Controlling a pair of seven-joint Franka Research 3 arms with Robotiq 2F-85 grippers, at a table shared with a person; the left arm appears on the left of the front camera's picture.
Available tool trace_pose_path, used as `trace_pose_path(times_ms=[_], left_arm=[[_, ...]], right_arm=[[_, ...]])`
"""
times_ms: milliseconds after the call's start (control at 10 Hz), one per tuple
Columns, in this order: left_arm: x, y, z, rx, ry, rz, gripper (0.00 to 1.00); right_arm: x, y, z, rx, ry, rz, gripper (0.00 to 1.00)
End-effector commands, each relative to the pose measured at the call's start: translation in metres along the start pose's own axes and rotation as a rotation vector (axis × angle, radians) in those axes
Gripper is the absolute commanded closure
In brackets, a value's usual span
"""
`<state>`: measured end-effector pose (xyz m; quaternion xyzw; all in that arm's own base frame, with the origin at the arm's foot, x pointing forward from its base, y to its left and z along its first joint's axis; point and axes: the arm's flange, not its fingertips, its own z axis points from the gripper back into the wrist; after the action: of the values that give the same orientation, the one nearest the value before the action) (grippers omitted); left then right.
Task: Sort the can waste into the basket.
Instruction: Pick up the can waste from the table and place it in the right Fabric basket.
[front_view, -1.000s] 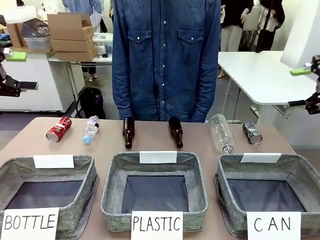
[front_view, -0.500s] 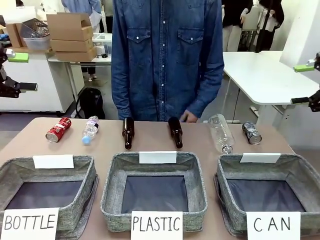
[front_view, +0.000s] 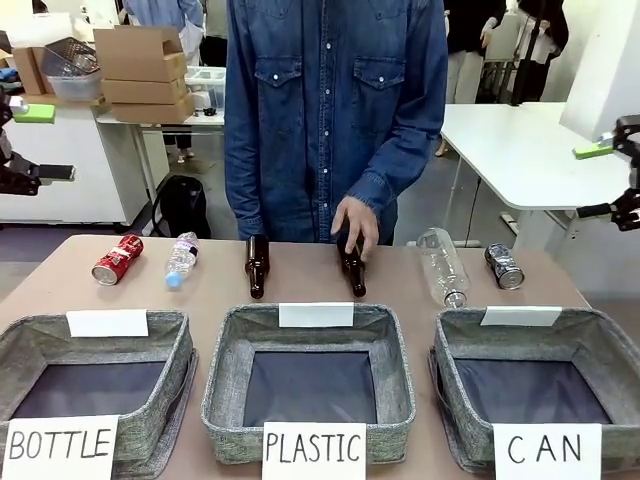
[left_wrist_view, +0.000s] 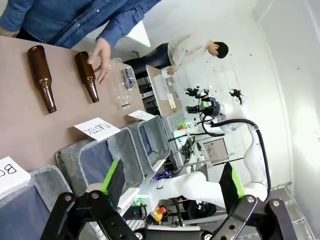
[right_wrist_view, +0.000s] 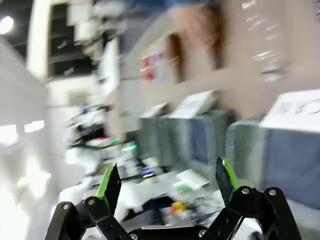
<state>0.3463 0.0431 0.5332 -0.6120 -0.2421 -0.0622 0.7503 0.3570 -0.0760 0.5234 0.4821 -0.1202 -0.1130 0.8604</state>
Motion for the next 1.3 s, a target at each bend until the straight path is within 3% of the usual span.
trace_pose_path(times_ms=[0,100,200,300,400,500,700,800,1000,1200], left_arm=[[0.002,0.0,-0.002,-0.024,-0.006,-0.022,0.0],[0.002,0.0,-0.002,-0.024,-0.006,-0.022,0.0],[0.002,0.0,-0.002,-0.024,-0.006,-0.022,0.0],[0.002,0.0,-0.002,-0.024,-0.006,-0.022,0.0],[0.002,0.0,-0.002,-0.024,-0.006,-0.022,0.0],[0.002,0.0,-0.002,-0.024,-0.006,-0.022,0.0],[0.002,0.0,-0.002,-0.024,-0.006,-0.022,0.0],[0.002,0.0,-0.002,-0.024,-0.006,-0.022,0.0],[0.002,0.0,-0.002,-0.024,-0.006,-0.022,0.0],[0.002,0.0,-0.002,-0.024,-0.006,-0.022,0.0]], right_arm=[[0.009,0.014,-0.011,-0.462,-0.028,0.148,0.0],[0.007,0.013,-0.008,-0.687,-0.004,0.234,0.0],[0.002,0.015,-0.005,-0.816,-0.008,0.26,0.0],[0.0,0.017,0.003,-0.734,-0.068,0.229,0.0],[-0.005,0.02,0.018,-0.491,-0.144,0.116,0.0],[0.01,0.017,-0.001,-0.623,-0.034,0.23,0.0],[0.004,0.019,0.016,-0.617,-0.076,0.206,0.0],[0.021,0.028,0.002,-0.753,0.02,0.233,0.0],[0.077,0.035,-0.027,-0.85,0.112,0.265,0.0],[0.144,0.007,-0.077,-0.945,0.239,0.223,0.0]])
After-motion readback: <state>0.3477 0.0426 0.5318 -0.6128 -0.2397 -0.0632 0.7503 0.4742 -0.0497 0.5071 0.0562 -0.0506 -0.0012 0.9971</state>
